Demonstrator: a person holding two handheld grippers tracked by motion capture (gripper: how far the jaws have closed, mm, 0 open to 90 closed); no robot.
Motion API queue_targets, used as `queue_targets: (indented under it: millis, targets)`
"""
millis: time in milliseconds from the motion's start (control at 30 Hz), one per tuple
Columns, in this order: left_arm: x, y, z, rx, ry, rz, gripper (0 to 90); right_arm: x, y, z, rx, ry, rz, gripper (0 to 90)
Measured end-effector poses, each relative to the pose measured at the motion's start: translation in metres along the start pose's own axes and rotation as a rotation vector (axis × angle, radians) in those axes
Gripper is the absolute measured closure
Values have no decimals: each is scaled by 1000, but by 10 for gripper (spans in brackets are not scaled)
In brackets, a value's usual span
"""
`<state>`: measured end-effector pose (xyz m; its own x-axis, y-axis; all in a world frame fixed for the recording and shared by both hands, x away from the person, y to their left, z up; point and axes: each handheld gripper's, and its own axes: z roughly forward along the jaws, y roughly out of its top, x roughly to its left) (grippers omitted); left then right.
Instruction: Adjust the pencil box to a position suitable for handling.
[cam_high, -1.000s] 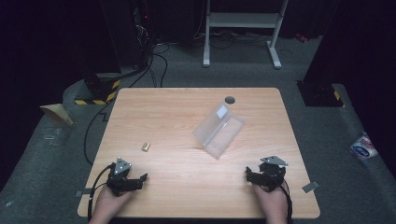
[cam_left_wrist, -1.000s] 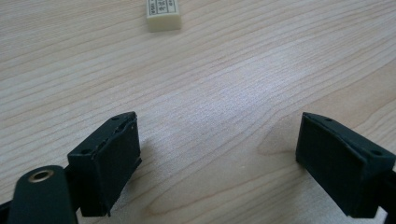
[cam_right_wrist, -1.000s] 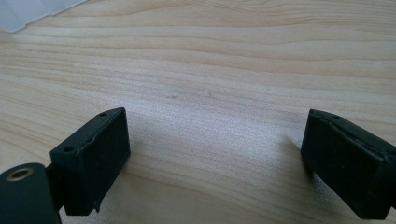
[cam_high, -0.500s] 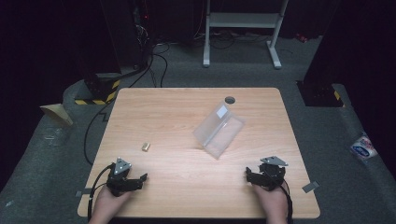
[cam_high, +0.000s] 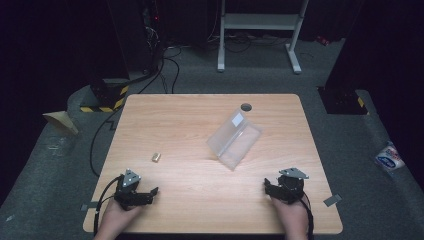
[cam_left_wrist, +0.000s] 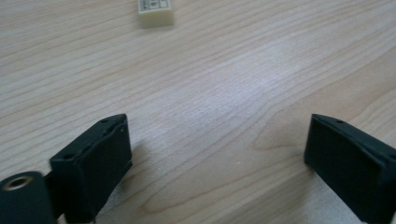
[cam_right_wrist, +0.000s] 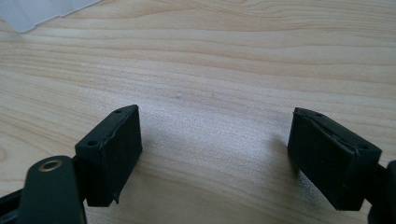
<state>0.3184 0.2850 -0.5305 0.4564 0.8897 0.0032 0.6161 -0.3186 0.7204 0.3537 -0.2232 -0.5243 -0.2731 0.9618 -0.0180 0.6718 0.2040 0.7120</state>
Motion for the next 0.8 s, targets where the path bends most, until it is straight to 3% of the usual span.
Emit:
queue_targets:
  millis: [267,800]
  targets:
    - [0,1,2,13,-1,3,4,0,1,-3,-4,23,-28,237]
    - [0,1,2,14,-1,2,4,19,20,-11,-78,103,-21,326]
